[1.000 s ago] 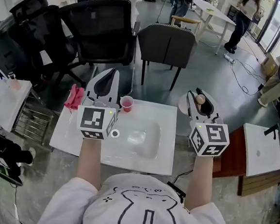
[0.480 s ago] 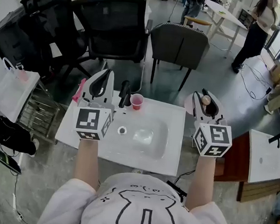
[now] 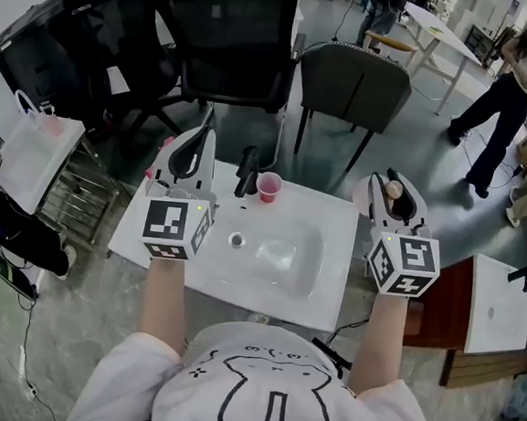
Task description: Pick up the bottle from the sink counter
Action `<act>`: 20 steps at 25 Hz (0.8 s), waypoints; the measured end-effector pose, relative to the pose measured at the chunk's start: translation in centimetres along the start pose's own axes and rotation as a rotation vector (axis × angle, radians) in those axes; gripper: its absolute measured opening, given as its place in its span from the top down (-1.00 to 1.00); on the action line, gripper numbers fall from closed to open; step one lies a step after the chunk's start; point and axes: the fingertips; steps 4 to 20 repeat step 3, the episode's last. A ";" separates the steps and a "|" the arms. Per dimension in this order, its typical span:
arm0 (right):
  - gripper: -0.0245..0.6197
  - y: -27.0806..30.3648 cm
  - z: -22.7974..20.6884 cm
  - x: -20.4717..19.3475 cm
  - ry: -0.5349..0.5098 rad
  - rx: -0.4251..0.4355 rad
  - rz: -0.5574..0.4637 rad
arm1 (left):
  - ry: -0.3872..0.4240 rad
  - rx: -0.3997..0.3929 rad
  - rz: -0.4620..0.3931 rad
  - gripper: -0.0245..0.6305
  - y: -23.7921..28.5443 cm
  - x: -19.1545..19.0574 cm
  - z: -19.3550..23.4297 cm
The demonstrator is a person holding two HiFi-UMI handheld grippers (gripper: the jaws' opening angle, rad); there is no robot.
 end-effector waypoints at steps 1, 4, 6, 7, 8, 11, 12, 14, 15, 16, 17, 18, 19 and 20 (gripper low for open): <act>0.50 0.0 0.0 0.1 0.000 -0.001 -0.001 | -0.001 0.001 -0.001 0.90 0.0 0.0 0.0; 0.50 0.1 0.0 0.2 0.001 -0.002 -0.002 | -0.004 0.003 -0.002 0.90 0.1 0.0 0.1; 0.50 0.1 0.0 0.2 0.001 -0.002 -0.002 | -0.004 0.003 -0.002 0.90 0.1 0.0 0.1; 0.50 0.1 0.0 0.2 0.001 -0.002 -0.002 | -0.004 0.003 -0.002 0.90 0.1 0.0 0.1; 0.50 0.1 0.0 0.2 0.001 -0.002 -0.002 | -0.004 0.003 -0.002 0.90 0.1 0.0 0.1; 0.50 0.1 0.0 0.2 0.001 -0.002 -0.002 | -0.004 0.003 -0.002 0.90 0.1 0.0 0.1; 0.50 0.1 0.0 0.2 0.001 -0.002 -0.002 | -0.004 0.003 -0.002 0.90 0.1 0.0 0.1; 0.50 0.1 0.0 0.2 0.001 -0.002 -0.002 | -0.004 0.003 -0.002 0.90 0.1 0.0 0.1; 0.50 0.1 0.0 0.2 0.001 -0.002 -0.002 | -0.004 0.003 -0.002 0.90 0.1 0.0 0.1; 0.50 0.1 0.0 0.2 0.001 -0.002 -0.002 | -0.004 0.003 -0.002 0.90 0.1 0.0 0.1; 0.50 0.1 0.0 0.2 0.001 -0.002 -0.002 | -0.004 0.003 -0.002 0.90 0.1 0.0 0.1; 0.50 0.1 0.0 0.2 0.001 -0.002 -0.002 | -0.004 0.003 -0.002 0.90 0.1 0.0 0.1; 0.50 0.1 0.0 0.2 0.001 -0.002 -0.002 | -0.004 0.003 -0.002 0.90 0.1 0.0 0.1; 0.50 0.1 0.0 0.2 0.001 -0.002 -0.002 | -0.004 0.003 -0.002 0.90 0.1 0.0 0.1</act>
Point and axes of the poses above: the fingertips, and each gripper's own axes: y forward along the fingers, z to its left, x out of its top, and after that the axes turned 15 degrees about -x, right-handed
